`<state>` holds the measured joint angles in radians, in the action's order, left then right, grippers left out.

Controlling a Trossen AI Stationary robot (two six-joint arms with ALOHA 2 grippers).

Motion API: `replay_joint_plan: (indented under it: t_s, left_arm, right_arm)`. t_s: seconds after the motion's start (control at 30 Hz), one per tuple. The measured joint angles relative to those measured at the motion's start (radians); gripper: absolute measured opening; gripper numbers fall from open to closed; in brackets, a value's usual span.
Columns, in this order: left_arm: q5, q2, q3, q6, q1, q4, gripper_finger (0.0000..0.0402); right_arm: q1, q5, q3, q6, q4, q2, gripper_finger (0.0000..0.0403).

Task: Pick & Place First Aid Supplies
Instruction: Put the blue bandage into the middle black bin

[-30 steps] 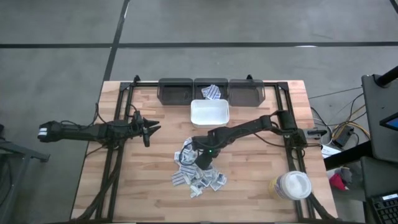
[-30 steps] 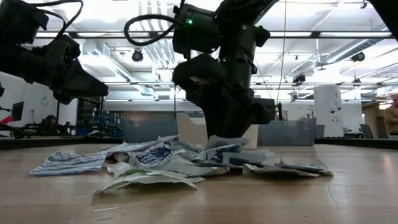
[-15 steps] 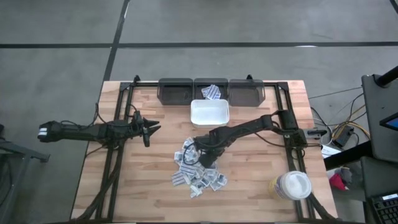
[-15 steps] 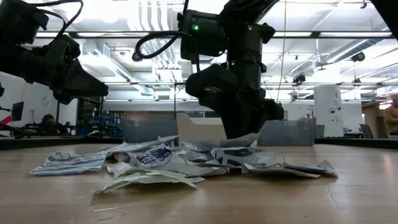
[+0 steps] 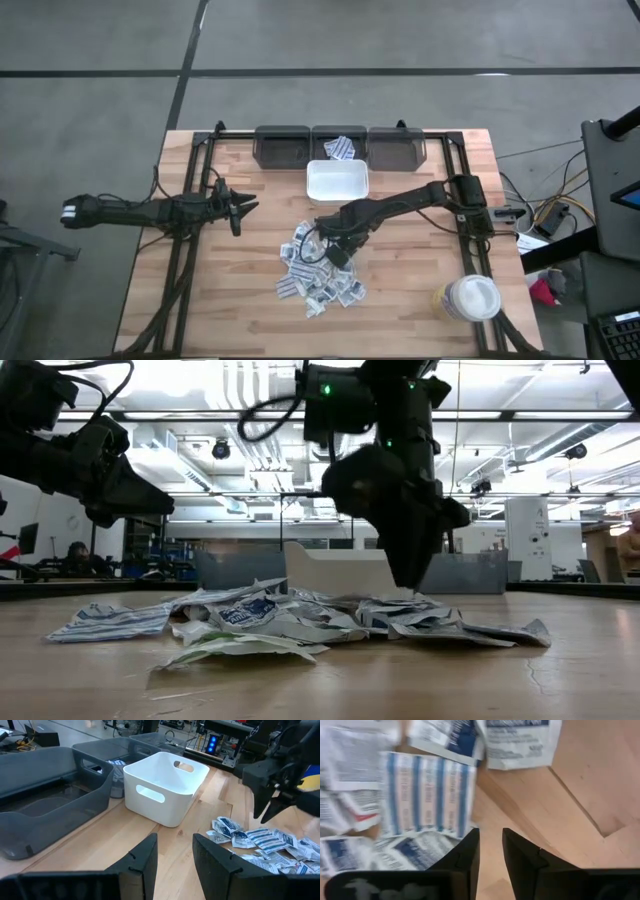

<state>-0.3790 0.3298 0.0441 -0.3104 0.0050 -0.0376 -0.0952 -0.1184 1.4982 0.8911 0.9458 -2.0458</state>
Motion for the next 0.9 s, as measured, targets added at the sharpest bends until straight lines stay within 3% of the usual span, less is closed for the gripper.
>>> replay_joint_plan:
  t_s: [0.4, 0.9]
  left_arm:
    - [0.0, 0.0, 0.0, 0.0, 0.0, 0.0, 0.0124]
    - [0.0, 0.0, 0.0, 0.0, 0.0, 0.002, 0.0124]
  right_arm:
    - [0.006, 0.006, 0.0, -0.029, -0.168, 0.017, 0.009]
    - [0.007, -0.002, -0.003, -0.037, -0.183, -0.04, 0.0107]
